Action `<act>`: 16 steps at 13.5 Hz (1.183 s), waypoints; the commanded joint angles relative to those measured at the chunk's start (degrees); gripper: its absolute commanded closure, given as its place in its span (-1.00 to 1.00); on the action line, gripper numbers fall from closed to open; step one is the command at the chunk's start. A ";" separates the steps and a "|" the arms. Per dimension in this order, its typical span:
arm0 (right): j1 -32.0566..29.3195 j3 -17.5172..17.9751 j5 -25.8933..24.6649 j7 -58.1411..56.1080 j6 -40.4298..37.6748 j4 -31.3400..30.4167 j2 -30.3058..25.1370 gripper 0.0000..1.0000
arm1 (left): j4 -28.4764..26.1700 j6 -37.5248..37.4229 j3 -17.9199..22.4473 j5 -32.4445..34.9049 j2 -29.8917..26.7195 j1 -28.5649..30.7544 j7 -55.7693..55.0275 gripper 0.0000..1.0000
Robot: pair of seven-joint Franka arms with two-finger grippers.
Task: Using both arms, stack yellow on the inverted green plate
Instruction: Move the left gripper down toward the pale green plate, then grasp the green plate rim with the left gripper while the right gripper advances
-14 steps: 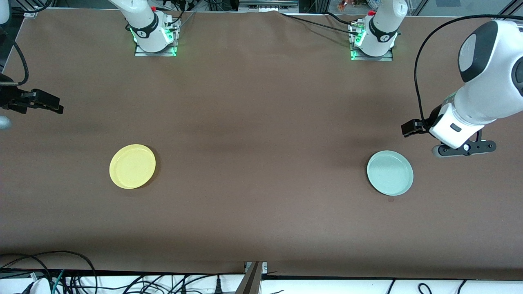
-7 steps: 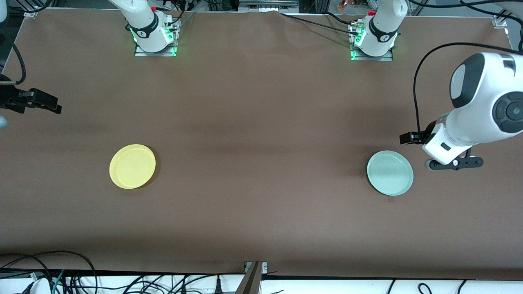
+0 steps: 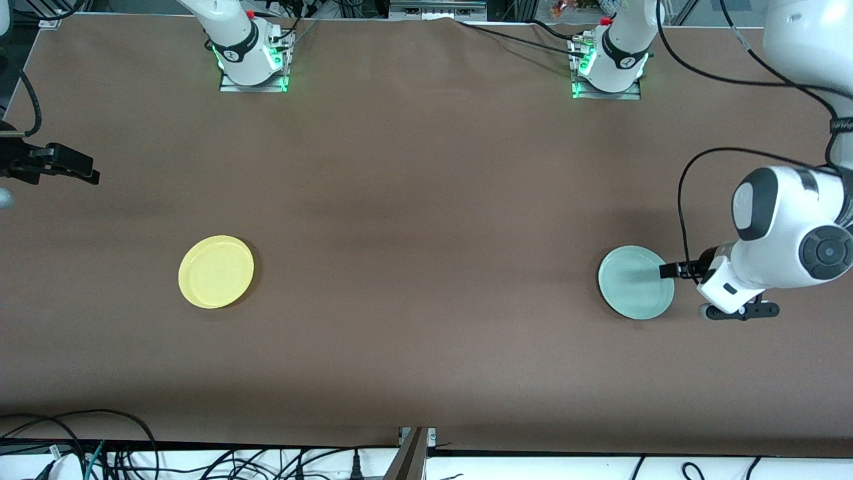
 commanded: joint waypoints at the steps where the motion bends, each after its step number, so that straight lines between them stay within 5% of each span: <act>1: -0.22 -0.08 -0.03 -1.19 -1.03 0.76 0.03 -1.00 | -4.55 7.95 -0.42 1.19 -0.07 0.62 2.33 -1.00; 4: -0.39 -0.17 -0.20 -1.11 -0.94 0.59 0.47 -1.00 | -7.56 16.23 0.20 4.68 2.65 1.41 2.33 -1.00; 16: -1.54 -0.26 -0.29 -1.28 -1.12 0.15 1.88 -1.00 | -8.09 17.04 -0.33 7.69 6.70 4.67 2.59 -1.00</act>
